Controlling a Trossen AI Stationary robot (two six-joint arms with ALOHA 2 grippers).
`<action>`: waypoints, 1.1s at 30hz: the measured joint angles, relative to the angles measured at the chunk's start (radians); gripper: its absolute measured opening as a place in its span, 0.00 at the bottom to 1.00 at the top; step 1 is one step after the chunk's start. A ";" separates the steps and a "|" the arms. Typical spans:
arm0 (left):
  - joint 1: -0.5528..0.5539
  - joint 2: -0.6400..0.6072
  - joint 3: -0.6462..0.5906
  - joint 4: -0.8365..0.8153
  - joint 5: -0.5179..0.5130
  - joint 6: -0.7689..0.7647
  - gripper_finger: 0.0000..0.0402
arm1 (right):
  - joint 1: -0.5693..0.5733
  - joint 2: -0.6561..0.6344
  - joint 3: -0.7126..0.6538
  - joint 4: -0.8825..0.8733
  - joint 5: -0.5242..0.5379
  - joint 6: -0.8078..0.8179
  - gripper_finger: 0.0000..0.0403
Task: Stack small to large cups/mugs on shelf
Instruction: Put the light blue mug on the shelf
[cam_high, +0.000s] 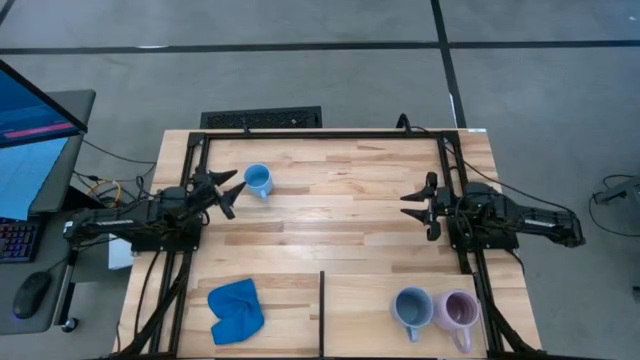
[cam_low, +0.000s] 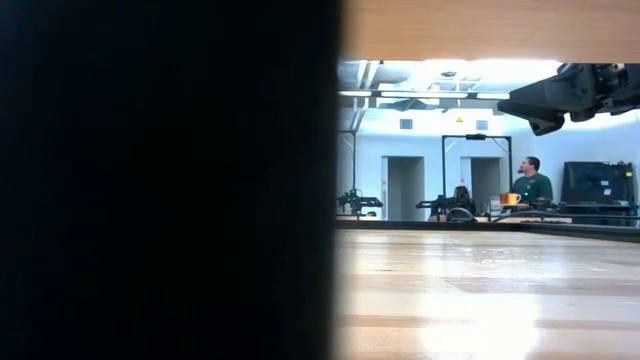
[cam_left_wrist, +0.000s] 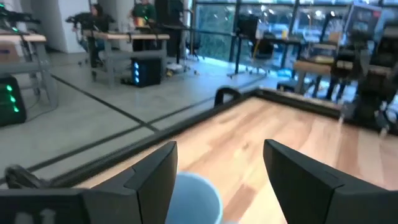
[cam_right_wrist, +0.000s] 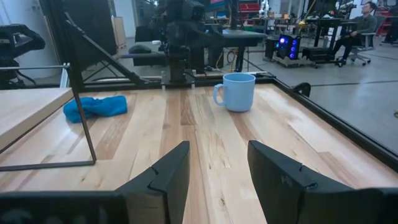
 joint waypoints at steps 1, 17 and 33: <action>0.000 0.000 0.014 -0.004 -0.010 0.000 0.57 | 0.000 0.000 0.000 0.000 0.000 0.000 0.45; 0.000 0.287 0.264 -0.146 -0.072 -0.205 0.54 | 0.000 0.000 0.000 0.000 0.000 0.000 0.45; 0.112 0.723 0.749 -0.748 -0.062 -0.481 0.53 | 0.000 0.000 0.000 0.000 0.000 0.003 0.45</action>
